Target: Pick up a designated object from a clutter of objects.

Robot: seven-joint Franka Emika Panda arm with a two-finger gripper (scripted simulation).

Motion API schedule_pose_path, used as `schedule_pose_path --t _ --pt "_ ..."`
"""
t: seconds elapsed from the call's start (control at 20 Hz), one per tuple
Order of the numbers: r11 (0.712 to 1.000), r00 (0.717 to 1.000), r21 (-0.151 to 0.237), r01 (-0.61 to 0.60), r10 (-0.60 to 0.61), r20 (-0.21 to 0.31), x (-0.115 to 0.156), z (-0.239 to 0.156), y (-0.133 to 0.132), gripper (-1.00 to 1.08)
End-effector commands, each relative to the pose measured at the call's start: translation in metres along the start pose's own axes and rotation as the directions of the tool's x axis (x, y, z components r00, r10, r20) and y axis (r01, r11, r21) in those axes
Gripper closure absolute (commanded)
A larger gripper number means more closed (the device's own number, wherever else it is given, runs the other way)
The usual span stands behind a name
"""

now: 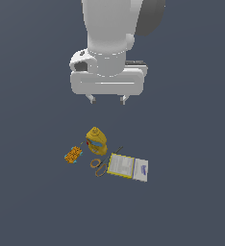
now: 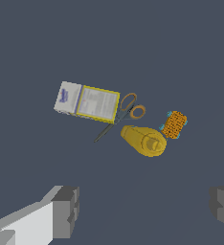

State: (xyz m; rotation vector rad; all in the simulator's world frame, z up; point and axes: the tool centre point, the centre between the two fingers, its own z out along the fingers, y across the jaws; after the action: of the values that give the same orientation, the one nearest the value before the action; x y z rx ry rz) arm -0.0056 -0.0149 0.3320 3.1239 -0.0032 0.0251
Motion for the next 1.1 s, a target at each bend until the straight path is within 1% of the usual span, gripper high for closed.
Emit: schedule_pose_path --t 0.0,0.15,0.4,0.65,0.85,1.05 --pt "1.000 1.000 0.000 0.000 0.000 0.000 0.000 0.000 0.000 -0.92" --pt "1.000 1.000 0.005 -0.005 0.005 0.001 0.000 -0.001 0.002 -0.92" --pt "0.999 1.000 0.025 -0.023 0.023 0.004 0.000 -0.006 0.012 -0.92" --pt "0.999 1.000 0.026 -0.024 0.024 0.004 0.000 -0.006 0.012 -0.92" --pt "0.999 0.999 0.029 -0.042 0.042 0.005 0.004 0.004 0.017 -0.92" --pt "0.996 0.997 0.033 -0.078 0.078 0.007 0.011 0.023 0.026 -0.92"
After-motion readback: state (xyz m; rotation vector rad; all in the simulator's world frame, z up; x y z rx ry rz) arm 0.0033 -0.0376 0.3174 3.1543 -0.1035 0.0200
